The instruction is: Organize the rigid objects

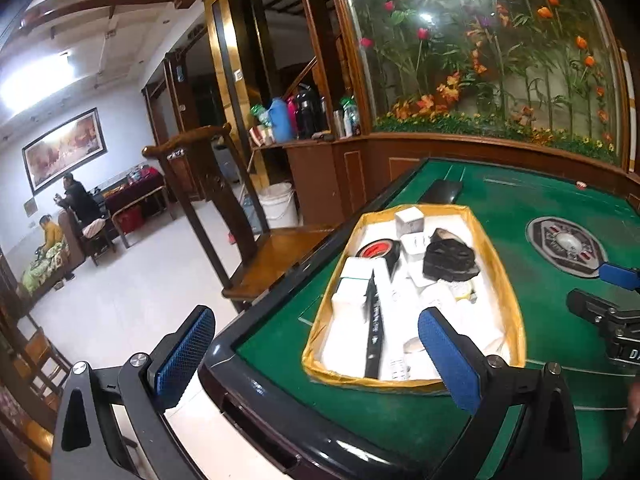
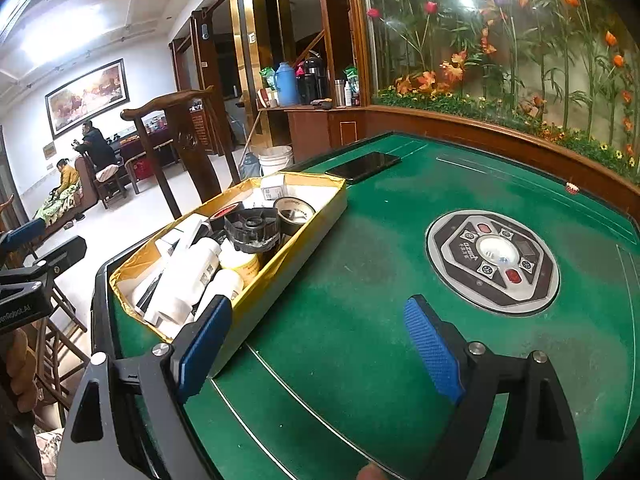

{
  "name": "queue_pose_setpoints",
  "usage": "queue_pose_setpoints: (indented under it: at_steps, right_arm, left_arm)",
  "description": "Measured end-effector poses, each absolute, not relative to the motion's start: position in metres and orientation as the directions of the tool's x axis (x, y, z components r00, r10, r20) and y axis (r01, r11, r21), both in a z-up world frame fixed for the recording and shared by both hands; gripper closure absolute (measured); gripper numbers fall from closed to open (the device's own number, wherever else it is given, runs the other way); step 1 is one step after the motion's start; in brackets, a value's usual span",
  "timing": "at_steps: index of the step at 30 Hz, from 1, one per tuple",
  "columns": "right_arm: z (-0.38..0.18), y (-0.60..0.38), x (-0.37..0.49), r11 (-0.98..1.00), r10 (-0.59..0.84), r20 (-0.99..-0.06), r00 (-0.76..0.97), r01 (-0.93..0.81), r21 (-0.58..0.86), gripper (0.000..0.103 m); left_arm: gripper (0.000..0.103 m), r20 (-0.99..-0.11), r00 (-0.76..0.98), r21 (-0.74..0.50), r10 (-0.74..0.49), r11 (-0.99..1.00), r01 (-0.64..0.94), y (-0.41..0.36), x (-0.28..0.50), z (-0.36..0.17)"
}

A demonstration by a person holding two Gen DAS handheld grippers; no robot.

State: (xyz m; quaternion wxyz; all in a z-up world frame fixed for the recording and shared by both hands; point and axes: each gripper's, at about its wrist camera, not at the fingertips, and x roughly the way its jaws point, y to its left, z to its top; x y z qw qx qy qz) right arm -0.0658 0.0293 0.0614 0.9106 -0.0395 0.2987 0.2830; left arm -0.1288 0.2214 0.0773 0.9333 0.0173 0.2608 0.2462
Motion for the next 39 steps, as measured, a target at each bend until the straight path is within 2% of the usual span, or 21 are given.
queue_pose_setpoints:
  at_steps: [5, 12, 27, 39]
  right_arm:
    - [0.061, 0.032, -0.066, 0.830, 0.499, -0.572, 0.652, -0.549, 0.097, 0.015]
    - [0.062, 0.034, -0.071, 0.823, 0.504, -0.563, 0.655, -0.562, 0.082, 0.014]
    - [0.057, 0.038, -0.068, 0.824, 0.492, -0.585, 0.645, -0.563, 0.072, 0.013]
    - [0.054, 0.041, -0.069, 0.820, 0.491, -0.594, 0.637, -0.569, 0.067, 0.013]
  left_arm:
    - [0.000, -0.497, 0.719, 0.151, 0.486, 0.864, -0.480, 0.230, -0.130, 0.076]
    - [0.000, -0.481, 0.686, 0.167, 0.546, 0.825, -0.540, 0.242, -0.132, 0.074]
    - [0.000, -0.476, 0.650, 0.185, 0.593, 0.790, -0.584, 0.255, -0.129, 0.072]
    - [0.000, -0.493, 0.643, 0.177, 0.585, 0.792, -0.584, 0.260, -0.129, 0.069]
